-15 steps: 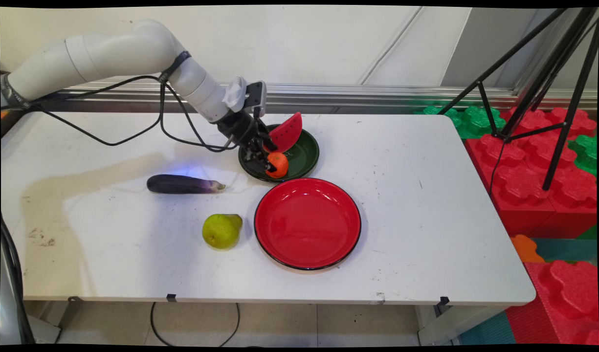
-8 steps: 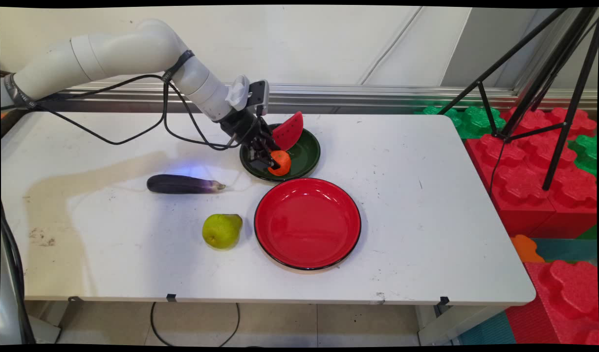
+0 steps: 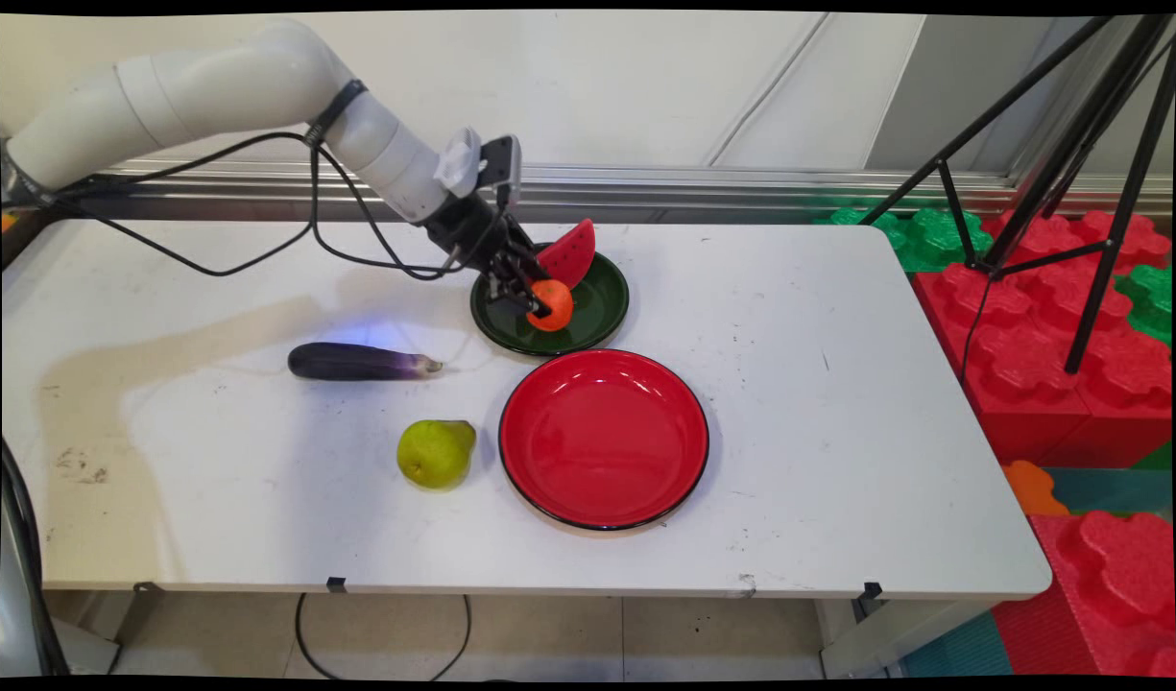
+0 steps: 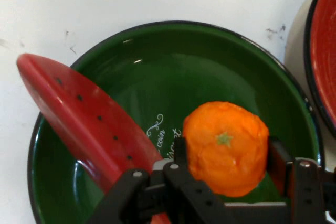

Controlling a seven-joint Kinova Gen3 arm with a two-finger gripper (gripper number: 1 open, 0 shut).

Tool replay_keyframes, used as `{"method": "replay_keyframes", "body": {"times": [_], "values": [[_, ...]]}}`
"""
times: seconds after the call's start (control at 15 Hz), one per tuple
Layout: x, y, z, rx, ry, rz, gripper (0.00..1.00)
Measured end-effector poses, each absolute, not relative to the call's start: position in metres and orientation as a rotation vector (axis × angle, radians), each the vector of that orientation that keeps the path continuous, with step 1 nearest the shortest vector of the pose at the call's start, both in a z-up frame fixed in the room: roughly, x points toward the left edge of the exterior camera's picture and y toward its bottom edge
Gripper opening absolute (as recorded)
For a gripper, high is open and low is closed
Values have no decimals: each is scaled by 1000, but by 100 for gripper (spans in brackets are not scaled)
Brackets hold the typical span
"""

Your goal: Place the picked object on the table

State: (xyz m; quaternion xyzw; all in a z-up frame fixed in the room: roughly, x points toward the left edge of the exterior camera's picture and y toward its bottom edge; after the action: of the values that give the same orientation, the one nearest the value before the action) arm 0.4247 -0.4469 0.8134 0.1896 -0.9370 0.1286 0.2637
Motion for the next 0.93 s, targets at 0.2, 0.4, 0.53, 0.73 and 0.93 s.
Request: {"method": "replay_keyframes", "body": {"times": [0.2, 0.4, 0.53, 0.73, 0.93], "values": [[432, -435, 832, 536, -2500, 359, 0], [438, -422, 847, 552, -2482, 364, 0], [444, -407, 860, 571, -2470, 366, 0], [452, -385, 874, 585, -2477, 359, 0], [461, -362, 884, 585, -2506, 345, 0]]}}
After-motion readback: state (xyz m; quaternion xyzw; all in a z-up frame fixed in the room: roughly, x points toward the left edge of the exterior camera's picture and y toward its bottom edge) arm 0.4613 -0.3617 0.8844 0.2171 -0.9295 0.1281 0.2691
